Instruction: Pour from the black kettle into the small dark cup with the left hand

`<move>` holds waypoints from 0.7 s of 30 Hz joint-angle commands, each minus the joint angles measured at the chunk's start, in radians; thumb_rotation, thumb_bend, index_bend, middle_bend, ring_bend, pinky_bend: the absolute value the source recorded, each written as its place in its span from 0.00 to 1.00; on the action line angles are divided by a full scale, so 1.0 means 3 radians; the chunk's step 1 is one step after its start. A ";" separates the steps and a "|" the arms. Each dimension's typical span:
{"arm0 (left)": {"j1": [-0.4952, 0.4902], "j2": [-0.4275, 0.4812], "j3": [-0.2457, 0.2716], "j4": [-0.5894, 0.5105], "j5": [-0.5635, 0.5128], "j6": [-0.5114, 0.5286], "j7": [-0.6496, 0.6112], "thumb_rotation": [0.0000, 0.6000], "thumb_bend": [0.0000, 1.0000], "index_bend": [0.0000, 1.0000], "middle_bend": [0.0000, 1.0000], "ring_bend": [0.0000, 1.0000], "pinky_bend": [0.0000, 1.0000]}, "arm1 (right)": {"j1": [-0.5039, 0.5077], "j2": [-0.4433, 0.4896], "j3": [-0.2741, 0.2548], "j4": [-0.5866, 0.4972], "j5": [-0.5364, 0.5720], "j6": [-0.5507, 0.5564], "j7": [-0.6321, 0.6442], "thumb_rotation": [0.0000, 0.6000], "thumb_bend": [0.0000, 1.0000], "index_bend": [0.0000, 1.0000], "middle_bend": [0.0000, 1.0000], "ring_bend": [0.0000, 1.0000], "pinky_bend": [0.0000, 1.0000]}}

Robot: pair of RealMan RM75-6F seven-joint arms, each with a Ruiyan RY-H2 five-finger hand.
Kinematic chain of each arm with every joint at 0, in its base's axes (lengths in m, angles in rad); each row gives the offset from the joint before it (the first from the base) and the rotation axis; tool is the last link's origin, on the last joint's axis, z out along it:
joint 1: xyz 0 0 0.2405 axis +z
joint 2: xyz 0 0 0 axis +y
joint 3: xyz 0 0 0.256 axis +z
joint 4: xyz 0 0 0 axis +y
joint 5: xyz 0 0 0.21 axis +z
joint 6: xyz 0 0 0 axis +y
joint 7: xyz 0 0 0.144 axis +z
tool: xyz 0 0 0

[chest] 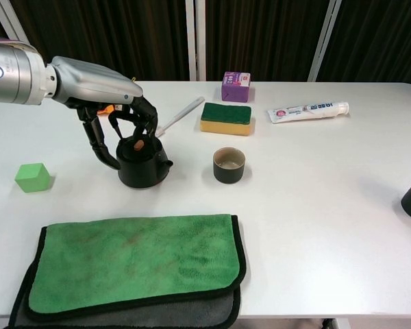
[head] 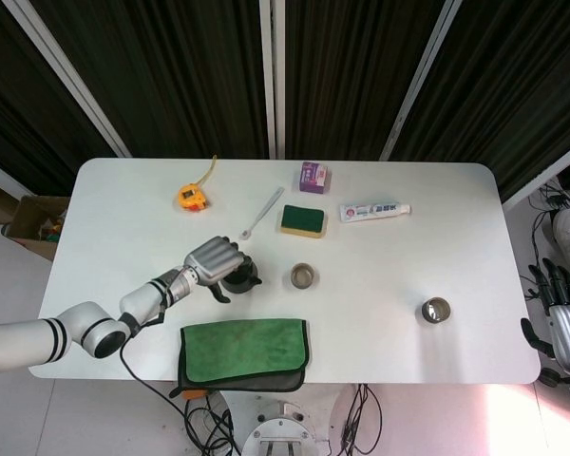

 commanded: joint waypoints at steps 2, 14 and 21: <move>-0.0004 0.0001 -0.0001 0.0011 -0.0001 -0.0003 -0.0001 0.78 0.07 0.34 0.42 0.32 0.31 | -0.0005 -0.0006 -0.0002 0.0005 0.0002 0.0005 -0.0002 1.00 0.34 0.00 0.00 0.00 0.00; -0.0036 -0.0011 0.0006 0.0016 -0.0039 -0.0068 -0.0016 0.85 0.08 0.40 0.53 0.42 0.41 | -0.0002 -0.0040 0.0008 0.0062 -0.0001 0.0016 0.0033 1.00 0.35 0.00 0.00 0.00 0.00; -0.0077 -0.0022 0.0001 0.0032 -0.0052 -0.0130 -0.0034 0.85 0.08 0.47 0.60 0.48 0.46 | -0.0014 -0.0063 0.0023 0.0108 -0.0008 0.0062 0.0070 1.00 0.35 0.00 0.00 0.00 0.00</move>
